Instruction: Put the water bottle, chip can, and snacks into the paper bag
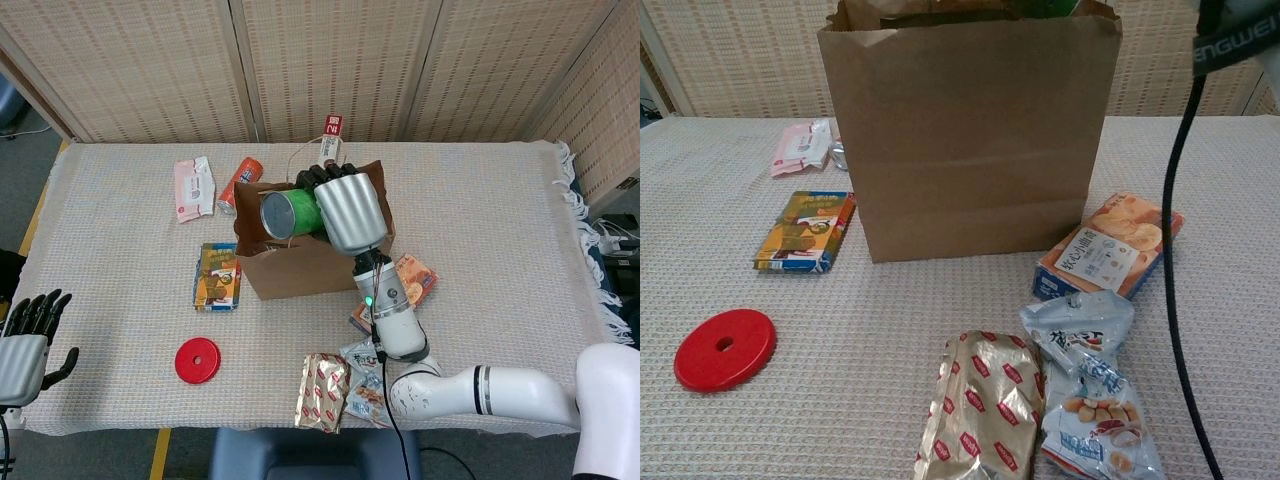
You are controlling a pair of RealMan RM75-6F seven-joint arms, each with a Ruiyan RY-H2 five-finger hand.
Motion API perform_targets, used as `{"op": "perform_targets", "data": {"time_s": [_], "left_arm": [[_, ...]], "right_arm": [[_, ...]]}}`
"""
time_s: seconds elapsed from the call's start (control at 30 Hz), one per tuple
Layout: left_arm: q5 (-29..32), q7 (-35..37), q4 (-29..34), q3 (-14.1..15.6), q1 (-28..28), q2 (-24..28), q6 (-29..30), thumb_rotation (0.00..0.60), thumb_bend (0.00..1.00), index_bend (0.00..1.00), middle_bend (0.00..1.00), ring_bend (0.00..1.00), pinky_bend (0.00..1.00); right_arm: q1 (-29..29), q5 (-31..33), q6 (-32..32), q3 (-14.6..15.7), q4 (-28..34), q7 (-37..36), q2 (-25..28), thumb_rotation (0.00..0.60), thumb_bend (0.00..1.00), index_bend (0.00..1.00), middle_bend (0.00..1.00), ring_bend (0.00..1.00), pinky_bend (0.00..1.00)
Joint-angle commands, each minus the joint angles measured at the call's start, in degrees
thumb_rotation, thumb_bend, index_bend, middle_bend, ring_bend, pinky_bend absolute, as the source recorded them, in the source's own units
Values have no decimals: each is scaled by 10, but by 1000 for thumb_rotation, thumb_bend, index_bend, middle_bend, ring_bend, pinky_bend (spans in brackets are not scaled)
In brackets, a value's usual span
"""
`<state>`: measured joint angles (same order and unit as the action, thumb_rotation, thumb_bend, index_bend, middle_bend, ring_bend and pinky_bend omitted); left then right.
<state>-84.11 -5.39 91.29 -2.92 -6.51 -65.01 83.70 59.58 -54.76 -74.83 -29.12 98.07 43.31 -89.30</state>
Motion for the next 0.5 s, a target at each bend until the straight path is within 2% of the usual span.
{"op": "perform_targets", "data": {"time_s": [0.03, 0.13, 0.23, 0.27, 0.3, 0.37, 0.5], "left_arm": [[-1, 3, -1, 0, 0, 1, 0, 600, 397, 52, 0, 0, 0], [-2, 6, -2, 1, 0, 1, 0, 600, 397, 53, 0, 0, 0], [-3, 5, -3, 1, 0, 1, 0, 600, 398, 54, 0, 0, 0], [-3, 5, -3, 1, 0, 1, 1, 600, 398, 54, 0, 0, 0], [-3, 5, -3, 1, 0, 0, 1, 600, 398, 54, 0, 0, 0], [-3, 3, -3, 1, 1, 0, 2, 600, 398, 54, 0, 0, 0], [-2, -1, -2, 1, 1, -1, 2, 600, 398, 54, 0, 0, 0]], "right_arm": [[11, 27, 1, 9, -4, 22, -17, 600, 313, 706, 616, 616, 718], [14, 62, 4, 14, 13, 50, -16, 600, 313, 572, 575, 499, 576], [16, 123, -3, 12, 42, 95, -5, 600, 293, 284, 352, 247, 332], [17, 138, -7, 9, 51, 105, -1, 600, 266, 163, 261, 158, 263], [18, 148, -12, 7, 57, 111, 2, 600, 241, 82, 202, 105, 223], [16, 156, -25, 1, 71, 111, 11, 600, 209, 12, 143, 57, 183], [7, 157, -38, -7, 90, 96, 30, 600, 185, 0, 109, 37, 167]]}}
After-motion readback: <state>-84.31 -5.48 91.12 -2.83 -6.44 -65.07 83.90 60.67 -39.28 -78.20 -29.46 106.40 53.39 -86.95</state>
